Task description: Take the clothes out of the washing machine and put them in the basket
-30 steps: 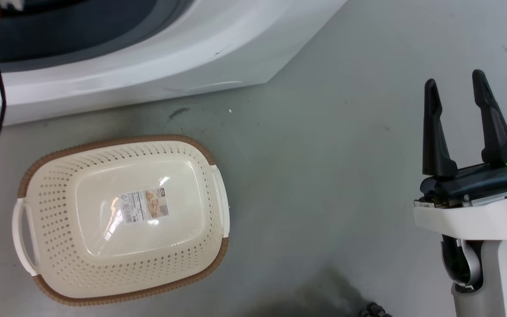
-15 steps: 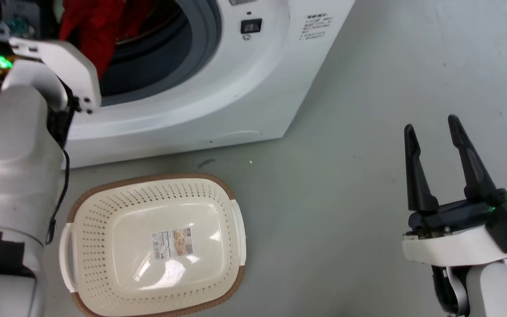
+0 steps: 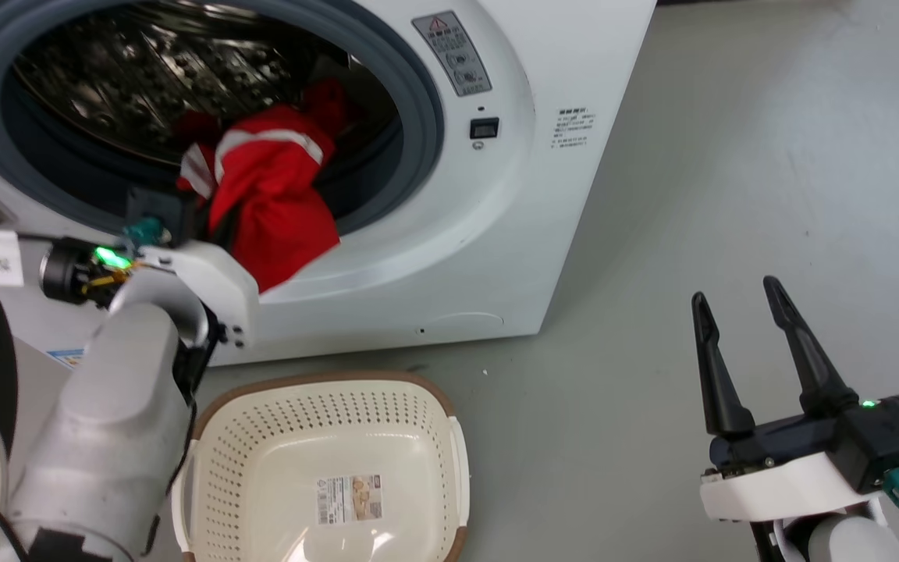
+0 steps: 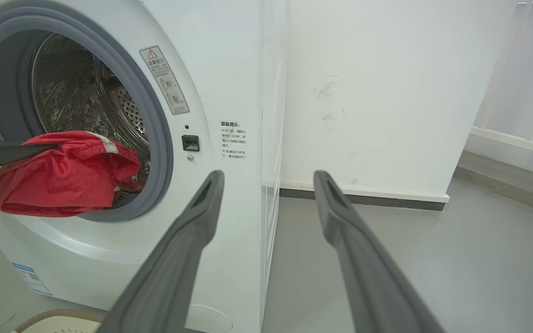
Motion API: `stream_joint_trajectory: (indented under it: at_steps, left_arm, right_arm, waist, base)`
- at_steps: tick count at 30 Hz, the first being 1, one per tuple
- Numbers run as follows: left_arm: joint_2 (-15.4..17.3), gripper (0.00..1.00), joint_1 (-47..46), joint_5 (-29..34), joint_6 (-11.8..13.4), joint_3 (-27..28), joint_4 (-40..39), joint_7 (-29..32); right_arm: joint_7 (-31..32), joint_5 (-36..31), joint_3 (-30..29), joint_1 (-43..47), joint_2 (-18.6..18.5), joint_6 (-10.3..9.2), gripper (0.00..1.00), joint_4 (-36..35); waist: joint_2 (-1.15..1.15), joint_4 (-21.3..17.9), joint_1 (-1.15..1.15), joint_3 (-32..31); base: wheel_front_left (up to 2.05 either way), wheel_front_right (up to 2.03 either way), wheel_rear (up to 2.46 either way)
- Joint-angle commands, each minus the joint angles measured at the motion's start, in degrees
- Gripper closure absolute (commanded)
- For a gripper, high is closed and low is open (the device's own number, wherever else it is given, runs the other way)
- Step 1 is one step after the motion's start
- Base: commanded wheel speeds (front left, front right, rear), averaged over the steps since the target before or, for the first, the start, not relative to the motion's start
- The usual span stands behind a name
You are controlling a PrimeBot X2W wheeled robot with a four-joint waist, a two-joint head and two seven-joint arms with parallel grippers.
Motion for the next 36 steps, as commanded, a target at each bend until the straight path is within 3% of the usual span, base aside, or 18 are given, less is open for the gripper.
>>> stream_joint_trajectory:
  at_steps: [1,12,22,29,36]
  left_arm:
    - [0.0,1.00,1.9,0.0,0.1,-0.2,-1.1,-0.4]
    - [1.0,1.00,18.6,-1.9,3.5,0.7,-19.0,-0.8]
    - [2.0,1.00,32.6,-3.5,6.3,-1.4,-35.5,5.5]
    - [2.0,1.00,37.6,-4.3,6.6,-3.2,-38.1,8.1]
    - [-0.4,1.00,36.1,-4.8,5.5,-5.0,-32.4,7.7]
  right_arm:
    - [-0.1,-0.1,0.0,1.0,0.1,-0.04,0.00,0.3]
    - [-0.1,-0.1,0.3,5.1,0.1,-0.04,0.00,1.3]
    - [-0.1,0.3,0.5,7.0,0.1,-0.04,0.00,1.9]
    - [-0.1,0.2,0.6,6.1,0.1,-0.04,0.00,2.2]
    - [-0.1,-0.2,0.2,4.1,0.1,-0.04,0.00,1.8]
  waist:
    - [0.00,1.1,0.02,-2.2]
    - [0.00,2.6,0.02,-7.9]
    - [0.00,2.5,0.02,-9.9]
    - [0.00,1.5,0.02,-8.6]
    - [0.00,0.7,0.02,-4.8]
  base:
    - [0.00,0.00,0.00]
    - [0.00,0.00,0.00]
    - [0.00,0.00,0.00]
    - [0.00,0.00,0.00]
    - [0.00,0.00,0.00]
